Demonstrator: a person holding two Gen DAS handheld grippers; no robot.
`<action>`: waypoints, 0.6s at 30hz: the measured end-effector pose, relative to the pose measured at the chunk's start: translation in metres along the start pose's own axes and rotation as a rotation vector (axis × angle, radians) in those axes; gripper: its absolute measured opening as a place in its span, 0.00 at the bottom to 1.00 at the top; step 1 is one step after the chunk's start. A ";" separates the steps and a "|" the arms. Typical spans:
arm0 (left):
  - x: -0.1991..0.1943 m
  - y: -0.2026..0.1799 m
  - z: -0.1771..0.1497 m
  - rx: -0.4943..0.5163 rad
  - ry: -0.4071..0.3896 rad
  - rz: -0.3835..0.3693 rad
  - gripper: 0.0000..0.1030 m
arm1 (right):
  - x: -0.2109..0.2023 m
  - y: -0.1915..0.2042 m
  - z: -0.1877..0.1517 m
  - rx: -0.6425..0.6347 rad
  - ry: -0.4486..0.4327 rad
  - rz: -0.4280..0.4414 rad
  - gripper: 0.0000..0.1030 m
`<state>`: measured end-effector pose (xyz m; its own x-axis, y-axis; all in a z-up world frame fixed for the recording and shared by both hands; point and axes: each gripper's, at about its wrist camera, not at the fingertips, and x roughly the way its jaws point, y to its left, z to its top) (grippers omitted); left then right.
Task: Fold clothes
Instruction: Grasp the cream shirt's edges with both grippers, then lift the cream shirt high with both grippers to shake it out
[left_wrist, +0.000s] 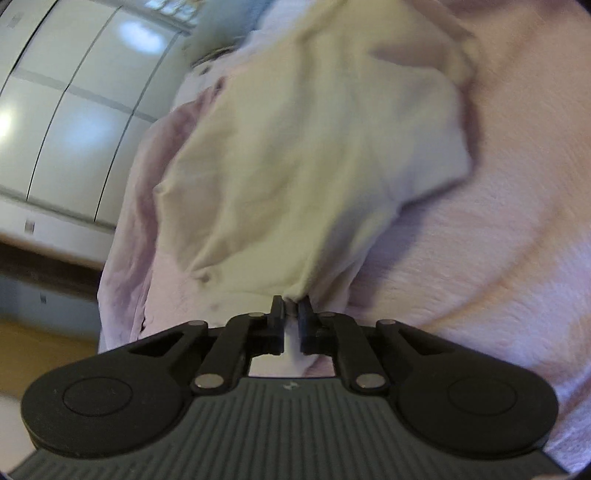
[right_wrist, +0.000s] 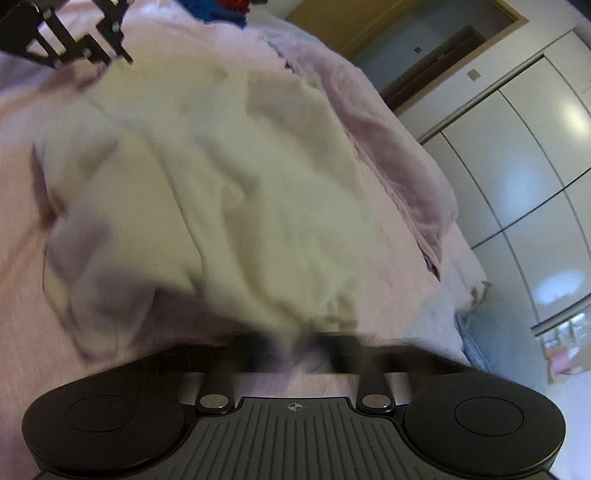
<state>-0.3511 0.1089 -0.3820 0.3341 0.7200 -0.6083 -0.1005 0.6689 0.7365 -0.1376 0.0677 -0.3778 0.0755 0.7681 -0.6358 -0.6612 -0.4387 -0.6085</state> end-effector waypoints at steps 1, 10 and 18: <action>-0.002 0.015 0.002 -0.050 -0.001 0.018 0.06 | -0.004 -0.011 0.006 0.042 -0.007 0.005 0.03; -0.048 0.191 0.020 -0.538 -0.120 0.151 0.05 | -0.075 -0.137 0.084 0.485 -0.145 -0.060 0.03; -0.150 0.311 0.036 -0.721 -0.363 0.301 0.05 | -0.182 -0.215 0.160 0.577 -0.386 -0.187 0.03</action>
<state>-0.3985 0.2024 -0.0511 0.4645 0.8640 -0.1942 -0.7623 0.5018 0.4088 -0.1287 0.0966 -0.0554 0.0274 0.9634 -0.2668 -0.9601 -0.0489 -0.2752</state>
